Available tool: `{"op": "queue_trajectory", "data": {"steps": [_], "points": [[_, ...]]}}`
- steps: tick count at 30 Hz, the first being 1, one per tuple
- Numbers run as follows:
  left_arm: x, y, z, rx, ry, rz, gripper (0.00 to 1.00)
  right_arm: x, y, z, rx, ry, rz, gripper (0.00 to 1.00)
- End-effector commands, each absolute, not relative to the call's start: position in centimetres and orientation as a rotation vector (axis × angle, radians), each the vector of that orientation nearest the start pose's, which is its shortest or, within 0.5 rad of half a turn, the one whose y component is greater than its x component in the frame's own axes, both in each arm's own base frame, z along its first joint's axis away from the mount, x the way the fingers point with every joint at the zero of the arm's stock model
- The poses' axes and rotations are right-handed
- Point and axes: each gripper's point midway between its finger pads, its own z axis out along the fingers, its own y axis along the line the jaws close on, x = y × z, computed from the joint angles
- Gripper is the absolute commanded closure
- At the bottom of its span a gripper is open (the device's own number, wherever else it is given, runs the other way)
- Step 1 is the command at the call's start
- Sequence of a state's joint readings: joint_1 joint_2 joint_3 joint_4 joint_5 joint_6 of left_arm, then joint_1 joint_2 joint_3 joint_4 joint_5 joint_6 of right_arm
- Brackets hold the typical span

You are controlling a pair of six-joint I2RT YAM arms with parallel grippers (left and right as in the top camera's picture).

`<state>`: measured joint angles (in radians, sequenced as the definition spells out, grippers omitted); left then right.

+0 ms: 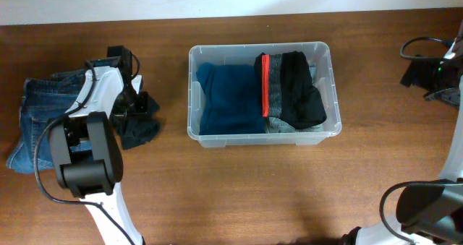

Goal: Pack container
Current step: 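Grasp the black Nike shirt with the left gripper and lift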

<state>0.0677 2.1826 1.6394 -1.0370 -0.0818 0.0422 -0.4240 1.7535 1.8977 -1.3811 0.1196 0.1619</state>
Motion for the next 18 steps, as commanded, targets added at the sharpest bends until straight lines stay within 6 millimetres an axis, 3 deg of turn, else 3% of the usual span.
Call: {"op": "queue_trajectory", "data": {"steps": [1, 4, 10, 18], "points": [[39.0, 2.3, -2.4, -0.02, 3.281, -0.012, 1.0, 33.9, -17.9, 23.5, 0.864, 2.686, -0.244, 0.01], [39.8, 2.3, -0.4, -0.041, 3.278, -0.01, 1.0, 33.9, -17.9, 23.5, 0.864, 2.686, -0.244, 0.02], [42.7, 1.8, 6.5, -0.095, 3.205, -0.01, 1.0, 33.9, -17.9, 23.5, 0.864, 2.686, -0.244, 0.02], [45.8, -3.1, 17.7, -0.044, 2.986, -0.049, 0.99, 33.9, -17.9, 23.5, 0.864, 2.686, -0.244, 0.02]]}}
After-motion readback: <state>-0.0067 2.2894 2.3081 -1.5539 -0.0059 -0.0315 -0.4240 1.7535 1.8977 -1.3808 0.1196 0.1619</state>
